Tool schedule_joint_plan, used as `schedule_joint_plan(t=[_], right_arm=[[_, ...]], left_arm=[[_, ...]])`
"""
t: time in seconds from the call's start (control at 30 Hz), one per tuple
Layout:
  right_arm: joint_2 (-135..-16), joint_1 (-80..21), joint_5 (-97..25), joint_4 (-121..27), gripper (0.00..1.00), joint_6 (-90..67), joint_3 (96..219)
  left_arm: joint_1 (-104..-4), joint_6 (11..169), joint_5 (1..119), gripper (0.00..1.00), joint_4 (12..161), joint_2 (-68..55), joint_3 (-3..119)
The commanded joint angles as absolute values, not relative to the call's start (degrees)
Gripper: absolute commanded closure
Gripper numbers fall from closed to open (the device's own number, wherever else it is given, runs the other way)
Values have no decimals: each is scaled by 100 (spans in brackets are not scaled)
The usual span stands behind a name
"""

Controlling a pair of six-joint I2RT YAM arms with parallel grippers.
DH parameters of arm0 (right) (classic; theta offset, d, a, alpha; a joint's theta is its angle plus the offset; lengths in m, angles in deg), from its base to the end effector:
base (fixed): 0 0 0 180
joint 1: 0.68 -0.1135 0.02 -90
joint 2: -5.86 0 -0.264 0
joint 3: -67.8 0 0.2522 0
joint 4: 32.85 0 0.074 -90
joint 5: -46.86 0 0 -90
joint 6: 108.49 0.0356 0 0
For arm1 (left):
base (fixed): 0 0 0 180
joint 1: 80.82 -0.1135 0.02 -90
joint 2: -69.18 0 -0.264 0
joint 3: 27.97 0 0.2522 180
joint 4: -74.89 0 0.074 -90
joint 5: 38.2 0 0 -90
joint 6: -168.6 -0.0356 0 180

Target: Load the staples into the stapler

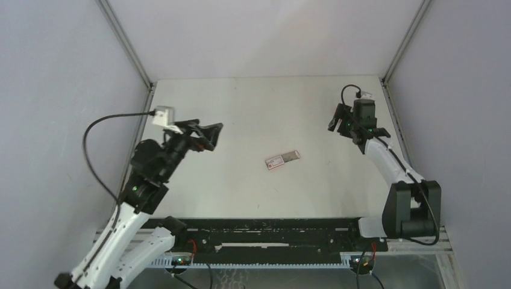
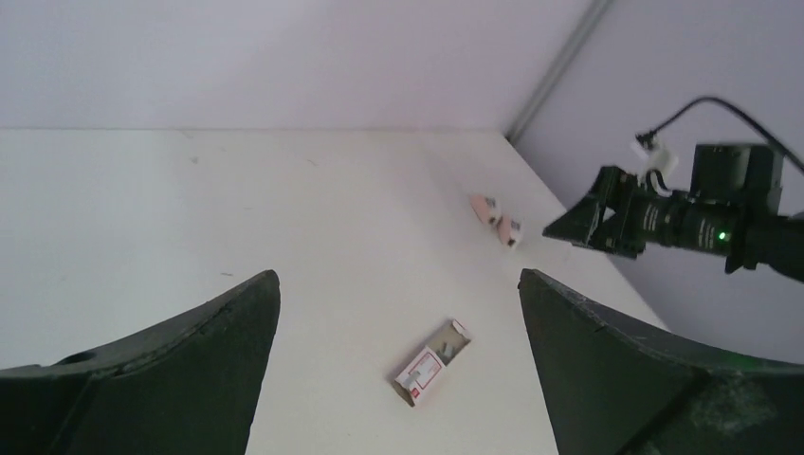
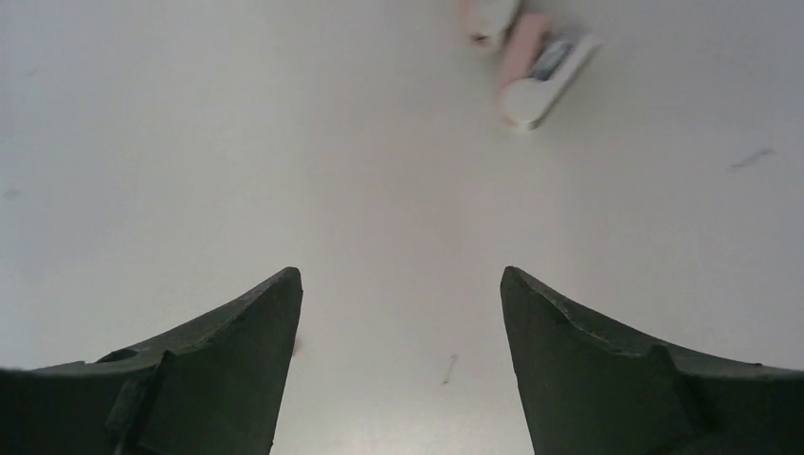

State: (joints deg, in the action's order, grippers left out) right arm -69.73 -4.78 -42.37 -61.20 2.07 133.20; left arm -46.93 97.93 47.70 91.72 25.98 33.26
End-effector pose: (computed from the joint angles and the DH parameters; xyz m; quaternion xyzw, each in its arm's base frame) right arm 0.2875 0.0211 0.2563 0.1261 0.8920 0.0986 0.4228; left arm 0.1482 -0.0965 0.3746 0.0633 0.6968 -0.2974 0.6496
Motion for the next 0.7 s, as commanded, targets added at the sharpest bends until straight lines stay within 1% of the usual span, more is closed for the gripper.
schedule_joint_plan(t=[0.0,0.07,0.13,0.23,0.4,0.53,0.67], right_arm=[[-7774,-152,-4948,-6670,23,304,14180],[-8271,-76,-5019,-6823,23,340,14515],[-8614,-23,-5025,-6872,22,391,14798],[-9108,25,-5055,-6975,20,393,15178],[-9854,87,-5077,-7205,16,386,15952],[-10389,166,-5164,-7375,17,565,16265],[-10663,275,-5059,-7297,23,664,16312]], left_arm=[[-5988,10614,6281,0,10581,3182,3491],[-6320,10296,6484,0,11017,3178,3590],[-6497,10057,6359,0,11353,3081,3644],[-6572,9981,5877,0,11348,3105,3414],[-6905,10105,6052,0,11193,3368,3184],[-7058,10091,6038,0,11186,3507,3057],[-7143,10043,5962,1,11244,3555,3071]])
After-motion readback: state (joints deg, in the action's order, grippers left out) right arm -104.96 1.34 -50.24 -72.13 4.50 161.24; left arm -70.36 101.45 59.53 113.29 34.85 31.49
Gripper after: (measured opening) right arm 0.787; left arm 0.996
